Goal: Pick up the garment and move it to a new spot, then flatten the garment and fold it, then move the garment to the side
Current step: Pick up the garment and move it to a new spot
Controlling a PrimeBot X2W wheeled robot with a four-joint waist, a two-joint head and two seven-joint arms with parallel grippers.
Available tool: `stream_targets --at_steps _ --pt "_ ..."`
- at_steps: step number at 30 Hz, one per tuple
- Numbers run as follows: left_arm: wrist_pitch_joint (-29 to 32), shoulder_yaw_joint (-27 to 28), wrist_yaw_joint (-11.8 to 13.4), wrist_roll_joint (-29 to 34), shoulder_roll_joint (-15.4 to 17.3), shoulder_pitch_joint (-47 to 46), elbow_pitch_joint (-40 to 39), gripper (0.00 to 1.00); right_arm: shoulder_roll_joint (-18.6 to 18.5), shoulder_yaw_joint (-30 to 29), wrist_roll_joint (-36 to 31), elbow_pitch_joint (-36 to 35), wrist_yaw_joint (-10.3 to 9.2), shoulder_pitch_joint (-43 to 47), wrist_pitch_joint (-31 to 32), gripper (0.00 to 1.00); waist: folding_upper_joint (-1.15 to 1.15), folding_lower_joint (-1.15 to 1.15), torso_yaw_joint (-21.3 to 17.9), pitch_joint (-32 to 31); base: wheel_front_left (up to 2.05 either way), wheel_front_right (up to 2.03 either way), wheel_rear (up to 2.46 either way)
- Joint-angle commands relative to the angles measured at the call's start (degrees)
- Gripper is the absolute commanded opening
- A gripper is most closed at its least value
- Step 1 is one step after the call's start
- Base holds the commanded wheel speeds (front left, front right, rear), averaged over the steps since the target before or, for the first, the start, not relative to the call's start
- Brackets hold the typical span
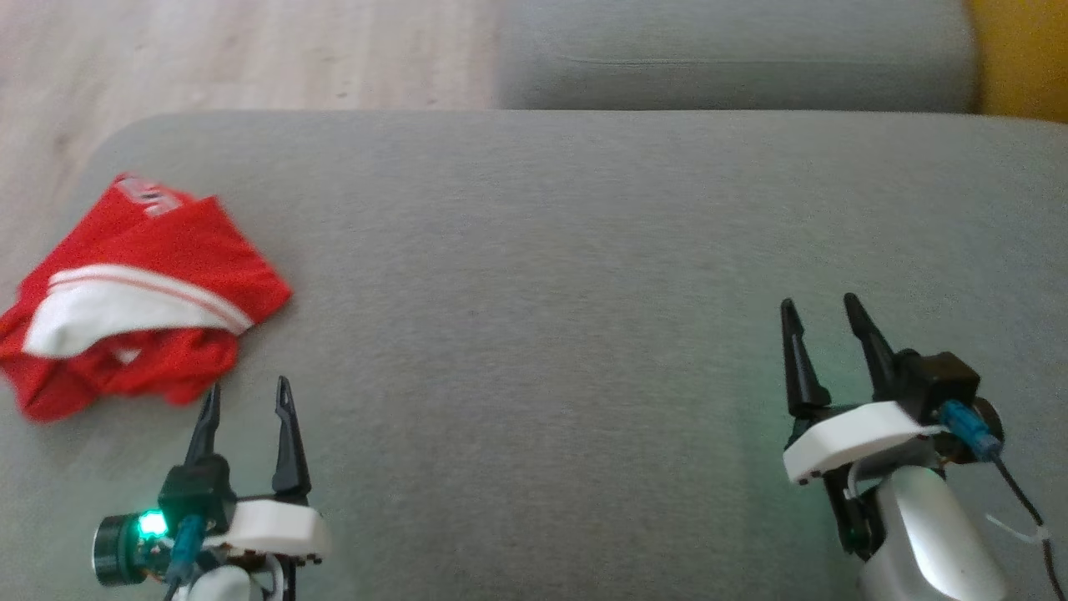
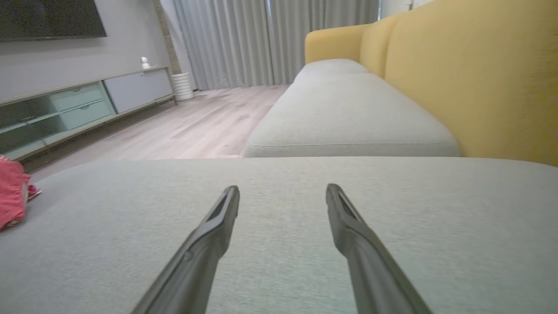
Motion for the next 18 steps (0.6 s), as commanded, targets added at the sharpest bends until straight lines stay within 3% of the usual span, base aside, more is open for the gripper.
stream_targets --at_steps 1,9,18 --pt "-0.62 2.33 0.0 -0.11 0.39 -2.78 -1.52 1.0 -0.19 2.03 0.39 -1.71 0.01 -1.82 -0.63 1.0 0.0 0.0 4.92 0.1 0.0 0.0 0.0" --pt "-0.62 2.71 -0.19 -0.26 0.14 -2.34 -1.44 1.0 -0.19 5.8 1.86 -0.83 0.01 -2.39 -0.63 1.0 0.0 0.0 13.61 0.58 0.0 0.0 0.0" --pt "-0.62 3.84 -0.62 -0.44 0.03 -2.99 -0.94 1.0 -0.19 8.65 2.94 0.14 0.01 -3.16 -0.63 1.0 0.0 0.0 16.57 1.87 0.0 0.0 0.0"
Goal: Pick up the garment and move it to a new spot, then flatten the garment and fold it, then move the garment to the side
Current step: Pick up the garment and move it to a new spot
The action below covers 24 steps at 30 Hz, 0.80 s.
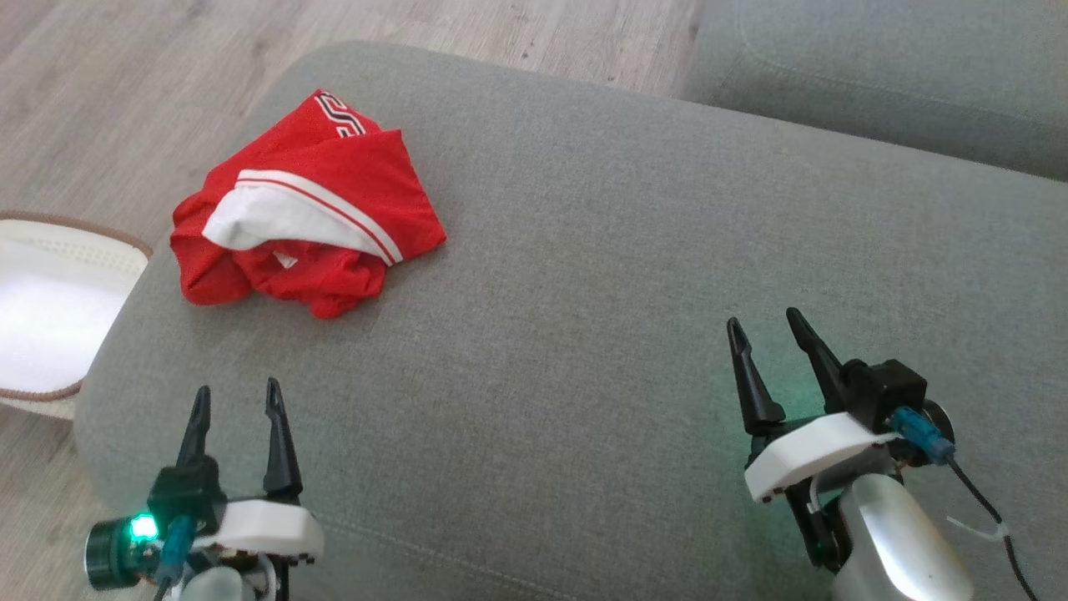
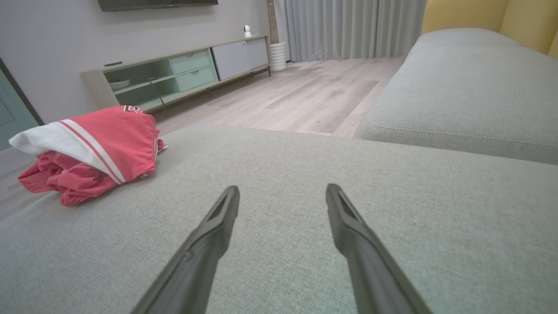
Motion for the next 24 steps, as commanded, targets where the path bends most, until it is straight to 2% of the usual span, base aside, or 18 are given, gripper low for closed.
stream_targets --at_steps 1,11,14,24 --pt "-0.62 2.21 -0.19 -0.42 0.24 -3.1 -1.47 1.0 -0.2 1.43 0.31 -1.28 0.01 -3.04 -0.63 1.0 0.0 0.0 0.34 0.6 0.0 0.0 0.0" --pt "-0.62 3.97 -3.6 -1.45 1.4 -10.92 -0.5 1.0 -0.2 1.31 -0.98 -1.27 0.01 -3.68 -0.63 1.0 0.0 0.0 -0.46 3.95 0.0 0.0 0.0" --pt "-0.62 4.54 -4.54 -1.43 3.45 -15.51 2.38 1.0 -0.2 1.39 -1.39 -1.45 0.01 -3.98 -0.63 1.0 0.0 0.0 -1.2 5.39 0.0 0.0 0.0" --pt "-0.48 3.08 -7.24 -1.48 12.78 -32.25 18.98 1.0 -0.2 1.66 -3.61 -2.77 0.01 -7.3 -0.63 1.0 0.0 0.0 -5.05 12.63 0.0 0.0 0.0"
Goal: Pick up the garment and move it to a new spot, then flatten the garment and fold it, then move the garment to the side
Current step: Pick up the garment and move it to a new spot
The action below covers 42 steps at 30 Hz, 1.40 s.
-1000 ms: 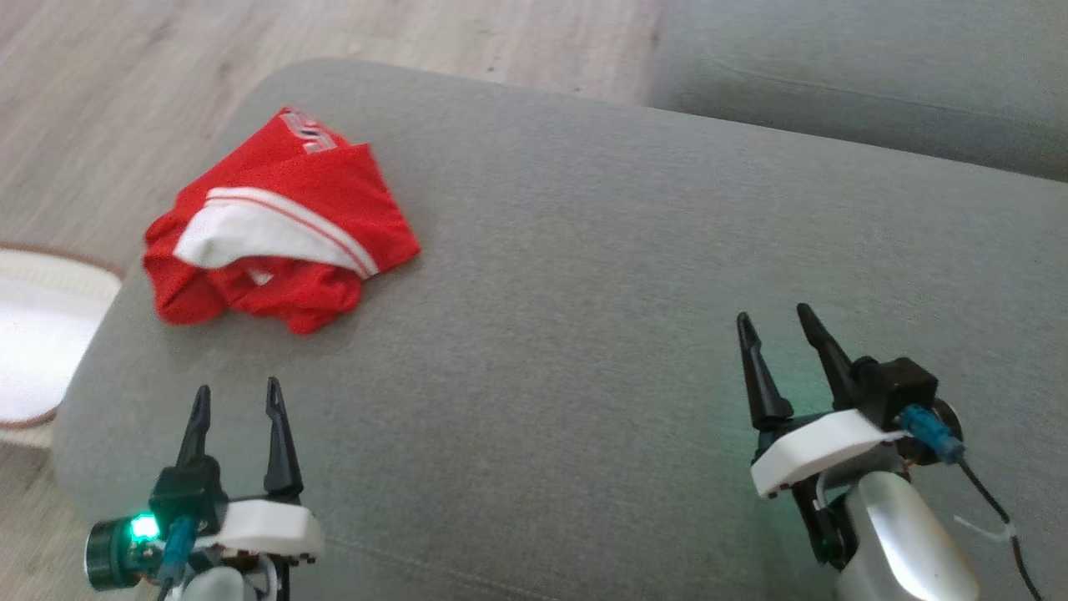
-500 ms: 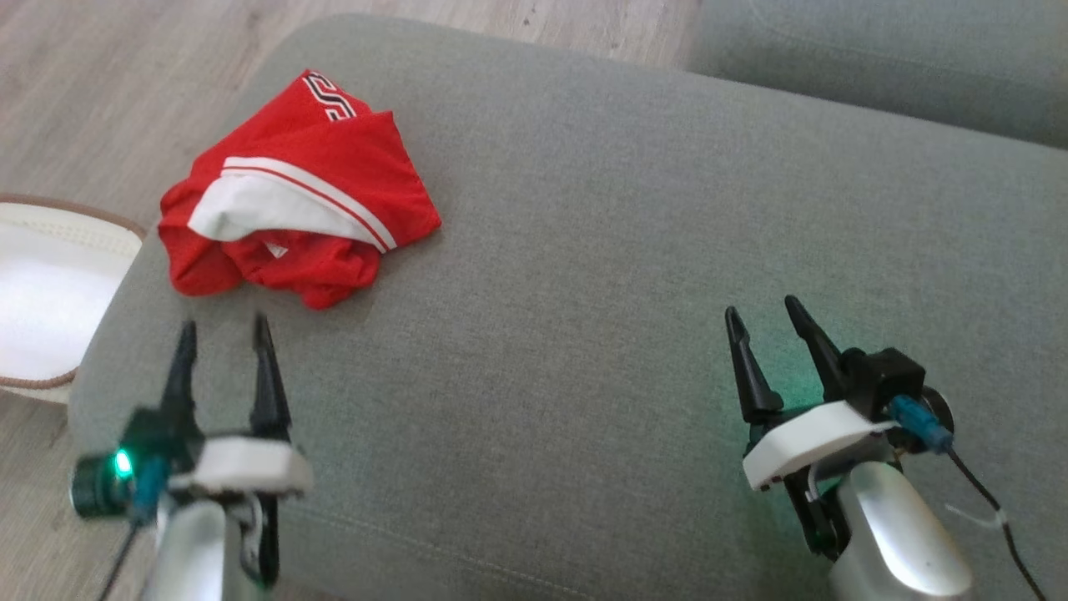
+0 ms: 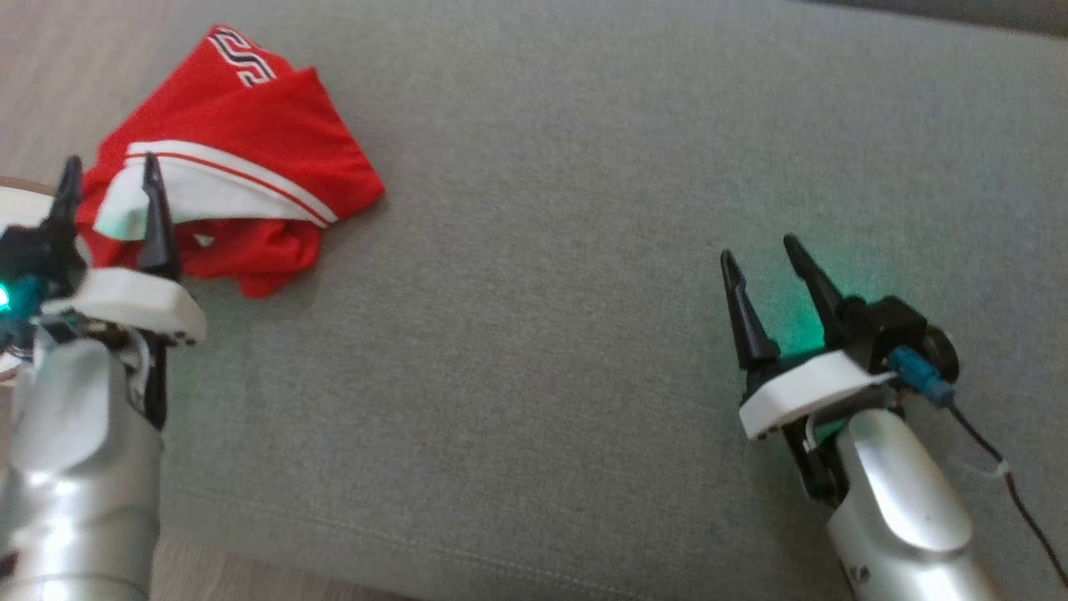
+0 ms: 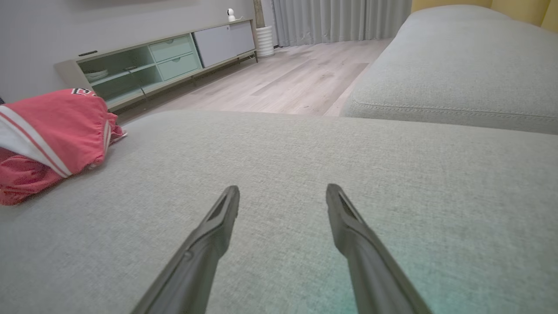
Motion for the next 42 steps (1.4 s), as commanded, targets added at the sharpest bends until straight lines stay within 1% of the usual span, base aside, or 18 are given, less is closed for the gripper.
stream_targets --at_steps 1,8,16,17,18,19,20,22,25,26,29,32,36,40,42 --pt "-0.28 1.0 -0.24 -0.06 3.5 -2.78 -0.12 1.0 -0.06 1.01 -0.63 -2.07 0.01 -1.85 -0.63 1.0 0.0 -0.01 -1.57 2.37 0.0 0.0 0.0" --pt "3.04 -1.2 -0.8 -2.84 7.24 -10.61 10.14 1.0 -0.46 0.3 -2.04 -3.66 0.01 -3.41 -0.63 1.0 0.0 -0.01 -2.97 6.9 0.0 0.0 0.0" --pt "8.7 -5.96 -0.84 -9.36 7.12 -14.03 16.95 1.0 -0.79 -0.55 -2.19 -3.97 0.01 -4.1 -0.63 1.0 0.0 -0.01 -3.34 9.09 0.0 0.0 0.0" --pt "9.31 -6.87 -0.84 -10.07 7.19 -14.11 17.37 0.89 -0.77 -0.57 -2.12 -3.93 0.01 -4.16 -0.63 1.0 0.0 -0.01 -3.42 9.13 0.0 0.0 0.0" --pt "9.74 -7.73 -0.84 -10.98 7.12 -14.16 17.58 0.34 -0.75 -0.58 -2.01 -3.86 0.01 -4.23 -0.63 1.0 0.0 -0.01 -3.52 9.12 0.0 0.0 0.0" --pt "10.35 -8.76 -0.85 -11.82 6.94 -14.11 17.72 0.0 -0.71 -0.59 -1.84 -3.78 0.01 -4.27 -0.63 1.0 0.0 -0.01 -3.64 8.93 0.0 0.0 0.0" --pt "10.93 -10.93 -0.85 -13.33 7.02 -14.0 17.38 0.0 -0.6 -0.57 -1.47 -3.6 0.01 -4.28 -0.63 1.0 0.0 -0.01 -3.95 8.19 0.0 0.0 0.0" --pt "10.61 -13.23 -0.85 -14.44 7.61 -14.18 16.3 0.0 -0.46 -0.63 -1.06 -3.64 0.01 -4.18 -0.63 1.0 0.0 -0.01 -4.45 7.21 0.0 0.0 0.0" --pt "8.36 -16.96 -0.85 -15.64 8.72 -15.46 13.29 0.0 -0.29 -0.8 -0.28 -3.59 0.01 -3.82 -0.63 1.0 0.0 -0.01 -5.45 5.2 0.0 0.0 0.0" --pt "8.36 -16.96 -0.85 -15.64 8.72 -15.46 13.29 0.0 -0.29 -0.8 -0.28 -3.59 0.01 -3.82 -0.63 1.0 0.0 -0.01 -5.45 5.2 0.0 0.0 0.0" --pt "5.75 -20.82 -0.85 -16.5 9.78 -17.75 9.7 0.0 -0.16 -0.85 0.52 -3.61 0.01 -3.11 -0.63 1.0 0.0 -0.01 -6.93 2.84 0.0 0.0 0.0" --pt "4.01 -24.76 -0.85 -17.55 9.54 -19.94 5.87 0.0 -0.1 -0.5 1.95 -4.01 0.01 -2.22 -0.63 1.0 0.0 -0.01 -9.05 0.59 0.0 0.0 0.0" --pt "2.53 -28.9 -0.85 -19.54 8.05 -21.33 1.28 0.0 -0.08 0.78 4.24 -4.5 0.01 -1.23 -0.63 1.0 0.0 -0.01 -12.96 -1.85 0.0 0.0 0.0" --pt "1.83 -32.15 -0.85 -21.33 5.31 -20.75 -2.07 0.0 -0.07 1.81 5.74 -5.11 0.01 -0.78 -0.63 1.0 0.0 -0.01 -17.94 -3.41 0.0 0.0 0.0" --pt "1.49 -32.84 -0.85 -22.98 3.6 -20.32 -3.07 0.0 -0.07 2.22 6.21 -5.52 0.01 -0.78 -0.63 1.0 0.0 -0.01 -20.57 -3.76 0.0 0.0 0.0"
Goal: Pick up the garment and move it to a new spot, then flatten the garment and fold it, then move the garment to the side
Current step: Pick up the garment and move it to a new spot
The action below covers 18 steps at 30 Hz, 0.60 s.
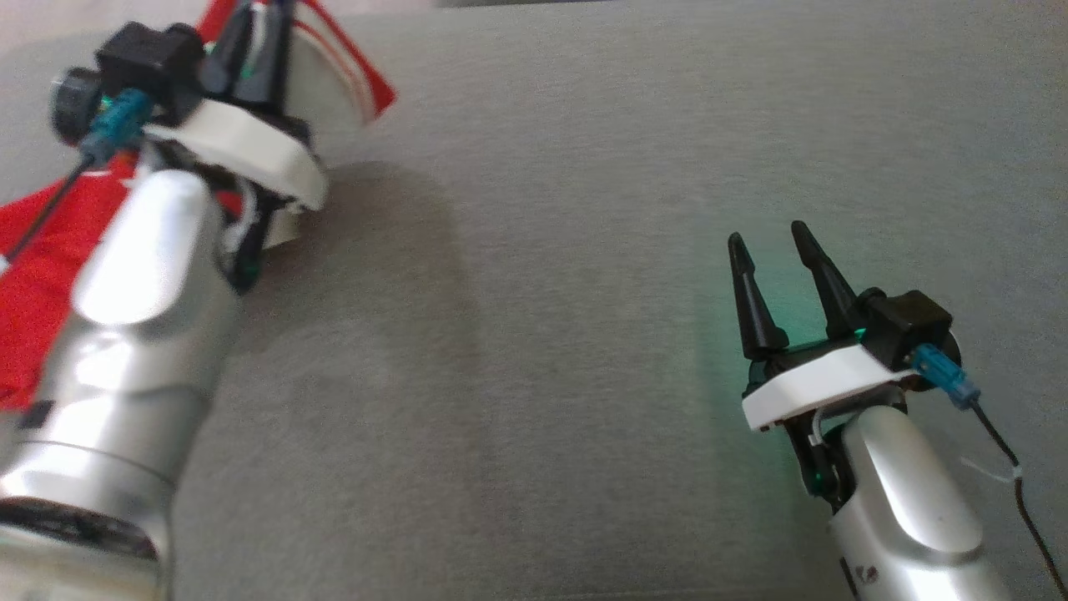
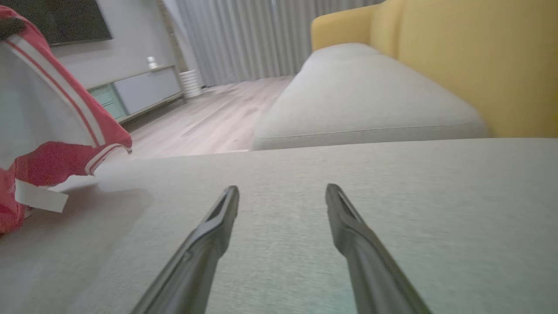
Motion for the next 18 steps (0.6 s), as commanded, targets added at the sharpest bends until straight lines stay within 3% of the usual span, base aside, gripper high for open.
stream_targets --at_steps 1,9,14,15,16,17,18 --pt "-0.91 1.05 0.1 -0.99 0.88 -1.64 -2.36 0.0 0.59 1.51 0.56 -2.13 0.01 -0.82 -0.37 1.0 0.0 0.01 -5.52 -1.96 0.0 0.0 0.0" --pt "-2.05 -3.91 0.1 -3.24 -8.75 0.94 -3.61 0.0 0.59 1.83 0.91 -2.8 0.01 -0.44 -0.37 1.0 0.0 0.01 -13.89 -1.59 0.0 0.0 0.0" --pt "-2.55 -7.27 0.13 -4.59 -11.47 4.08 -3.0 0.0 0.59 2.21 1.21 -3.17 0.01 -0.16 -0.37 1.0 0.0 0.01 -16.08 -1.49 0.0 0.0 0.0" --pt "-2.6 -7.97 0.28 -4.58 -11.61 4.9 -2.75 0.09 0.59 2.24 1.26 -3.22 0.01 -0.1 -0.37 1.0 0.0 0.01 -16.19 -1.49 0.0 0.0 0.0" --pt "-2.65 -8.5 0.63 -4.57 -11.7 5.91 -2.58 0.78 0.6 2.26 1.32 -3.25 0.01 -0.01 -0.37 1.0 0.0 0.01 -16.21 -1.61 0.0 0.0 0.0" --pt "-2.67 -8.8 1.1 -4.61 -11.75 7.07 -2.51 1.0 0.6 2.28 1.36 -3.25 0.01 0.13 -0.37 1.0 0.0 0.01 -16.13 -1.77 0.0 0.0 0.0" --pt "-2.68 -8.93 1.66 -4.81 -11.77 8.3 -2.78 1.0 0.6 2.3 1.45 -3.29 0.01 0.28 -0.37 1.0 0.0 0.01 -15.93 -1.93 0.0 0.0 0.0"
